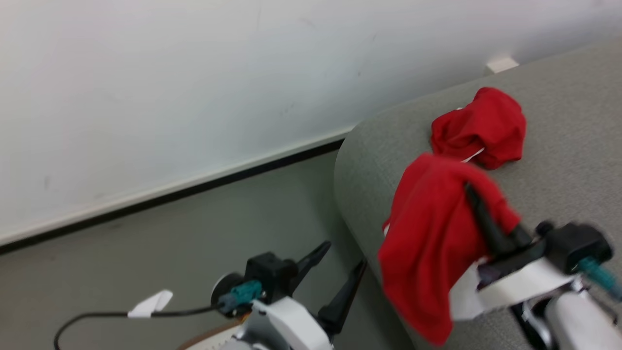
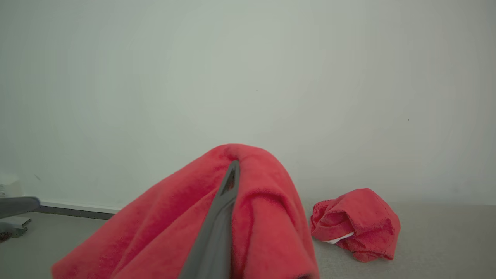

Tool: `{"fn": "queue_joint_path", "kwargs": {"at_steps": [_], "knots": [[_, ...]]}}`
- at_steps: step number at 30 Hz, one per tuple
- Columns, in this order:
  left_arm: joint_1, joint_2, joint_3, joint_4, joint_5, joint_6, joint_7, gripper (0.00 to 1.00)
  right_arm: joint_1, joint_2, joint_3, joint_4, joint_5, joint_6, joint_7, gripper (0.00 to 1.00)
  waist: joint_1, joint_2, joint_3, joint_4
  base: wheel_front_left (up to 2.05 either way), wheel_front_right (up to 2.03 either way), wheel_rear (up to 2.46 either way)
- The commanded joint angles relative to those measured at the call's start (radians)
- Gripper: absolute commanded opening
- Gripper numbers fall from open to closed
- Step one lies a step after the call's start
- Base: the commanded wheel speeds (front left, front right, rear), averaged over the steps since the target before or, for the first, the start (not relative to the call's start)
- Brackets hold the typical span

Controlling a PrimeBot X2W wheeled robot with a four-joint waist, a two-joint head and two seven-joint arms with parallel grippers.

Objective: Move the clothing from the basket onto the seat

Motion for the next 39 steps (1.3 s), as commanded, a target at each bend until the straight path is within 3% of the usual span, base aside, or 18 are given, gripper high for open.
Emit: {"fn": "queue_joint_path", "kwargs": {"at_steps": [1, 8, 13, 17, 21, 26, 32, 33, 34, 35, 36, 37, 39], "knots": [[-0.049, 0.005, -0.001, -0.021, 0.026, -0.008, 0.015, 1.00, -0.062, -0.011, -0.052, -0.026, -0.006, -0.003, 0.008, 0.00, 0.0000, -0.0001, 0.088, 0.048, 0.00, 0.00, 0.00], [-0.214, 0.015, -0.012, -0.074, 0.076, -0.059, 0.068, 1.00, -0.343, -0.103, -0.261, -0.045, -0.041, -0.003, 0.075, 0.00, 0.0000, -0.0001, 0.324, 0.152, 0.00, 0.00, 0.00], [-0.275, 0.012, -0.011, -0.087, 0.091, -0.078, 0.081, 1.00, -0.517, -0.194, -0.402, -0.034, -0.062, -0.003, 0.141, 0.00, 0.0000, -0.0001, 0.422, 0.200, 0.00, 0.00, 0.00], [-0.306, 0.026, -0.006, -0.112, 0.098, -0.083, 0.091, 1.00, -0.663, -0.283, -0.512, 0.014, -0.087, -0.003, 0.215, 0.00, 0.0000, -0.0001, 0.512, 0.226, 0.00, 0.00, 0.00], [-0.315, 0.041, -0.005, -0.140, 0.103, -0.085, 0.097, 1.00, -0.745, -0.333, -0.615, 0.123, -0.130, -0.003, 0.231, 0.00, 0.0000, -0.0001, 0.588, 0.247, 0.00, 0.00, 0.00], [-0.316, 0.049, -0.005, -0.144, 0.101, -0.089, 0.081, 1.00, -0.710, -0.303, -0.750, 0.309, -0.210, -0.003, 0.177, 0.00, 0.0000, -0.0001, 0.624, 0.271, 0.00, 0.00, 0.00], [-0.294, 0.036, -0.001, -0.130, 0.084, -0.078, 0.056, 1.00, -0.616, -0.193, -0.856, 0.512, -0.272, -0.003, 0.056, 0.00, 0.0000, -0.0001, 0.597, 0.281, 0.00, 0.00, 0.00], [-0.289, 0.037, 0.000, -0.127, 0.082, -0.074, 0.056, 1.00, -0.603, -0.176, -0.859, 0.537, -0.280, -0.003, 0.034, 0.03, 0.0000, -0.0001, 0.588, 0.278, 0.00, 0.00, 0.00], [-0.286, 0.039, 0.002, -0.125, 0.081, -0.072, 0.054, 1.00, -0.595, -0.156, -0.855, 0.558, -0.280, -0.003, 0.016, 0.20, 0.0000, -0.0001, 0.577, 0.274, 0.00, 0.00, 0.00], [-0.286, 0.041, 0.002, -0.125, 0.080, -0.073, 0.050, 1.00, -0.587, -0.138, -0.846, 0.571, -0.280, -0.003, -0.005, 0.45, 0.0000, -0.0001, 0.567, 0.270, 0.00, 0.00, 0.00], [-0.283, 0.043, 0.004, -0.124, 0.079, -0.071, 0.047, 1.00, -0.577, -0.123, -0.836, 0.577, -0.273, -0.003, -0.024, 0.84, 0.0000, -0.0001, 0.554, 0.266, 0.00, 0.00, 0.00], [-0.280, 0.045, 0.008, -0.123, 0.077, -0.070, 0.041, 1.00, -0.570, -0.105, -0.836, 0.582, -0.257, -0.003, -0.037, 1.00, 0.0000, -0.0001, 0.541, 0.260, 0.00, 0.00, 0.00], [-0.270, 0.048, 0.014, -0.116, 0.073, -0.064, 0.028, 1.00, -0.535, -0.079, -0.813, 0.575, -0.253, -0.003, -0.059, 1.00, 0.0000, -0.0001, 0.506, 0.249, 0.00, 0.00, 0.00]]}}
